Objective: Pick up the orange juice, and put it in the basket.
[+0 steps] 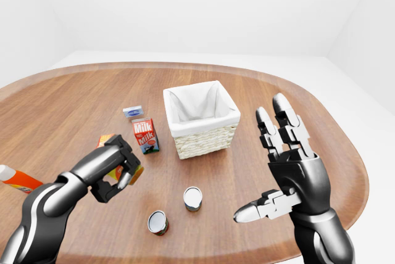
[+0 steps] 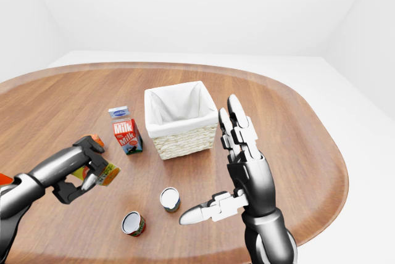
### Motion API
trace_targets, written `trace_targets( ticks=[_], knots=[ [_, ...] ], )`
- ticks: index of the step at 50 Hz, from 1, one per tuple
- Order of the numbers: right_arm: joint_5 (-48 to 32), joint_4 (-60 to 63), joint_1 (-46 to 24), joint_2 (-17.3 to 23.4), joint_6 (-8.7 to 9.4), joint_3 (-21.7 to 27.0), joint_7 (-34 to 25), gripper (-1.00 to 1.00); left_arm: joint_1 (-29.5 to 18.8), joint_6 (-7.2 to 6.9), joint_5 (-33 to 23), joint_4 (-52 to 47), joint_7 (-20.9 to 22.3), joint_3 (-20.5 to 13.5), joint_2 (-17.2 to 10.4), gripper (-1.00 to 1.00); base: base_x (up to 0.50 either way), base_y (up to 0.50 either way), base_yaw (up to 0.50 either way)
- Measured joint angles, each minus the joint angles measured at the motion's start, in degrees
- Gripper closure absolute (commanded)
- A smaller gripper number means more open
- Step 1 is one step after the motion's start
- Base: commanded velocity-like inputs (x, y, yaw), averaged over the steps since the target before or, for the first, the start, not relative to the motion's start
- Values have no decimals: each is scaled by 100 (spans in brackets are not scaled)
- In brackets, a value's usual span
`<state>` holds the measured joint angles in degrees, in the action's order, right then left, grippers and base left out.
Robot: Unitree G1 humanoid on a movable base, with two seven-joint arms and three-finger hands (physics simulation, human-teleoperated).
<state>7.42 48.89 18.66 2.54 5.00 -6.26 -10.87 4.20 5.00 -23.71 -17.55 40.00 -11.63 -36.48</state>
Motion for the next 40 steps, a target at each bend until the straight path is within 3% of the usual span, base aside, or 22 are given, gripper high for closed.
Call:
trace_targets(
  ticks=[15,30,40],
  knots=[
    [-3,-18,-24,-5,0,8,3,-100,-222,0,710,-640,0,-260,-678,100,0,0,0],
    [3,22,-19,-5,0,3,12,-100,-981,-2,1408,-979,0,-368,-1459,100,0,0,0],
    [-4,27,-2,4,0,-21,21,-100,-1662,-136,1740,-973,0,-217,-1806,100,0,0,0]
  ],
)
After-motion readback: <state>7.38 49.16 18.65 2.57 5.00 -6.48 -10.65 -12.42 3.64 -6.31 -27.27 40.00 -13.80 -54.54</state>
